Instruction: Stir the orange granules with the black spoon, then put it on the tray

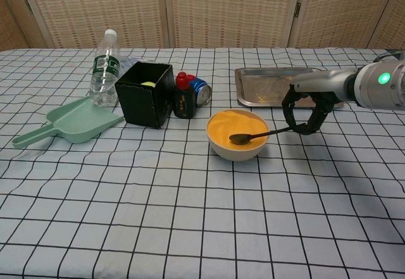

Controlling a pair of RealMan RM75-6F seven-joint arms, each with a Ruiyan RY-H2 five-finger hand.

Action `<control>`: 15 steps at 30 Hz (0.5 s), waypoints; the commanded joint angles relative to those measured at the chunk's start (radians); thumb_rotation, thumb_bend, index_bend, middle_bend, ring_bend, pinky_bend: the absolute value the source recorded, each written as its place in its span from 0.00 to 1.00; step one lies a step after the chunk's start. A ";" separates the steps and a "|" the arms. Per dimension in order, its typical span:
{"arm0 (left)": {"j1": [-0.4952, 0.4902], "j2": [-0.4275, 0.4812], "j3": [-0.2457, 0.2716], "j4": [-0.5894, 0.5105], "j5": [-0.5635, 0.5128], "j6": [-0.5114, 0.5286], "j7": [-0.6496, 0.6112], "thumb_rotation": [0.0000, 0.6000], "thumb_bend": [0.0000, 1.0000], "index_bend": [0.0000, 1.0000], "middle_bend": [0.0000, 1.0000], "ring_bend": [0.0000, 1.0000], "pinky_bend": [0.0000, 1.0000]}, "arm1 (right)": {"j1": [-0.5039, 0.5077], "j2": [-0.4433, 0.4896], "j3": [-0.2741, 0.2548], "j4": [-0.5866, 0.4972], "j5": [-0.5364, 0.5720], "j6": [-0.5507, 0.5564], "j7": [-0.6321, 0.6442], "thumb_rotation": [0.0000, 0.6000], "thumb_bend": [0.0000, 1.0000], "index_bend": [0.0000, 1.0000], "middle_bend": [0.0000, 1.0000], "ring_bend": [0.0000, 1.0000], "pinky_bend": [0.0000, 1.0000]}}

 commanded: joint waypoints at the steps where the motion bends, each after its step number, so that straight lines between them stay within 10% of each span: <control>1: -0.001 0.000 0.001 0.000 0.001 -0.001 0.000 1.00 0.44 0.00 0.00 0.00 0.11 | 0.015 -0.027 -0.004 0.025 0.012 0.039 -0.019 1.00 0.49 1.00 0.33 0.04 0.08; 15: -0.001 0.001 0.000 0.004 -0.002 -0.001 -0.007 1.00 0.44 0.00 0.00 0.00 0.11 | 0.003 -0.095 0.021 0.083 -0.037 0.163 -0.033 1.00 0.49 1.00 0.33 0.04 0.08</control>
